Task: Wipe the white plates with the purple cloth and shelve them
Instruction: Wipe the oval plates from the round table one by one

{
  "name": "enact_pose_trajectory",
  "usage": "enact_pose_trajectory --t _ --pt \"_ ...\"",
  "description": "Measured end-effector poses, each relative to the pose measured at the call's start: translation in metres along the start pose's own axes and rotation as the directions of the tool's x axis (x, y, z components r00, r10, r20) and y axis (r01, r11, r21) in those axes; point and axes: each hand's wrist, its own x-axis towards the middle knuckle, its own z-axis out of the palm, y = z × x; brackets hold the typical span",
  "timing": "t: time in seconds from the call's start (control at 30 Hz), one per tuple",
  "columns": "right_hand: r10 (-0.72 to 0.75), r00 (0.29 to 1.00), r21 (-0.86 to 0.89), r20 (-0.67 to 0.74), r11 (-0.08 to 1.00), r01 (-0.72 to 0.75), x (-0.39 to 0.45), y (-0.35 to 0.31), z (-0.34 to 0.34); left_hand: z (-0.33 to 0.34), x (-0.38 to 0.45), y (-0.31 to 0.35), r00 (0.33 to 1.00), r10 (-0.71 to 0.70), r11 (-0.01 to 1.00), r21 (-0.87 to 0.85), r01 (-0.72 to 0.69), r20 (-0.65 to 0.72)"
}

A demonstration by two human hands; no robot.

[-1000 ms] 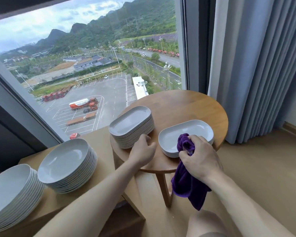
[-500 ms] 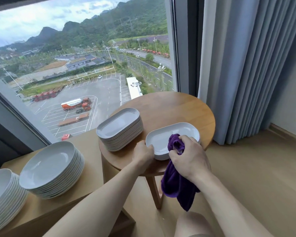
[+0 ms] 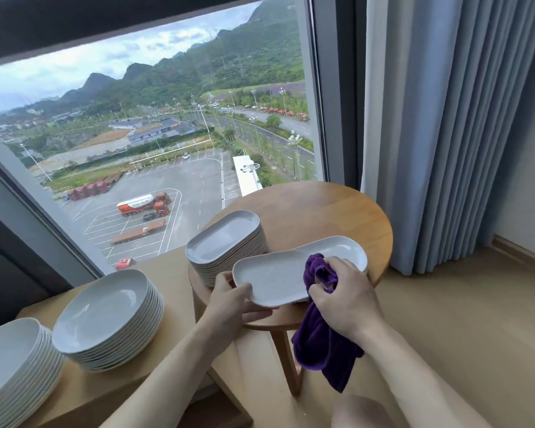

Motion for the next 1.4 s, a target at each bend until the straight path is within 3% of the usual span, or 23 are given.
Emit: enact_pose_trajectory --t 0.17,0.33,0.57,0.67,0.83,0.9,0.93,0.97,1.03,1.07,1.23,1.4 --pt "-0.045 0.982 0.268 0.182 0.963 -0.006 -0.009 -0.016 0.007 -0.057 -0.051 -0.013 0.988 -0.083 0.973 -0.206 0.108 0.126" --pt "-0.087 0.947 0.364 0.31 0.931 -0.033 -0.027 -0.039 0.021 -0.092 -0.094 -0.041 0.964 -0.114 0.917 -0.348 0.195 0.241" --pt "0.115 0.898 0.42 0.424 0.854 -0.307 -0.058 -0.054 0.055 -0.116 -0.132 -0.081 0.918 -0.055 0.754 -0.587 0.296 0.393" --pt "0.198 0.829 0.482 0.523 0.733 -0.48 -0.069 -0.058 0.067 -0.126 -0.131 -0.086 0.915 -0.048 0.761 -0.579 0.293 0.4" --pt "0.276 0.675 0.579 0.684 0.358 -0.733 -0.083 -0.07 0.076 -0.135 -0.124 -0.079 0.919 0.005 0.813 -0.537 0.225 0.393" --pt "0.296 0.695 0.633 0.655 0.288 -0.719 -0.086 -0.075 0.08 -0.136 -0.121 -0.082 0.923 -0.009 0.825 -0.518 0.224 0.386" --pt "0.31 0.754 0.67 0.579 0.347 -0.657 -0.087 -0.076 0.083 -0.135 -0.121 -0.084 0.927 -0.015 0.836 -0.504 0.217 0.375" --pt "0.31 0.832 0.664 0.46 0.502 -0.554 -0.089 -0.075 0.086 -0.134 -0.12 -0.087 0.932 -0.014 0.845 -0.494 0.204 0.361" --pt "0.19 0.961 0.415 0.202 0.872 -0.26 -0.092 -0.067 0.091 -0.13 -0.12 -0.089 0.941 -0.001 0.862 -0.477 0.172 0.338" --pt "0.104 0.982 0.267 0.158 0.953 -0.144 -0.094 -0.061 0.095 -0.127 -0.122 -0.089 0.945 0.002 0.876 -0.456 0.156 0.326" --pt "-0.06 0.958 -0.058 0.28 0.995 0.08 -0.107 -0.04 0.106 -0.114 -0.134 -0.094 0.928 0.033 0.947 -0.307 0.089 0.372" --pt "-0.086 0.945 -0.086 0.315 0.989 0.118 -0.111 -0.054 0.1 -0.112 -0.136 -0.091 0.908 0.01 0.956 -0.27 0.115 0.42"
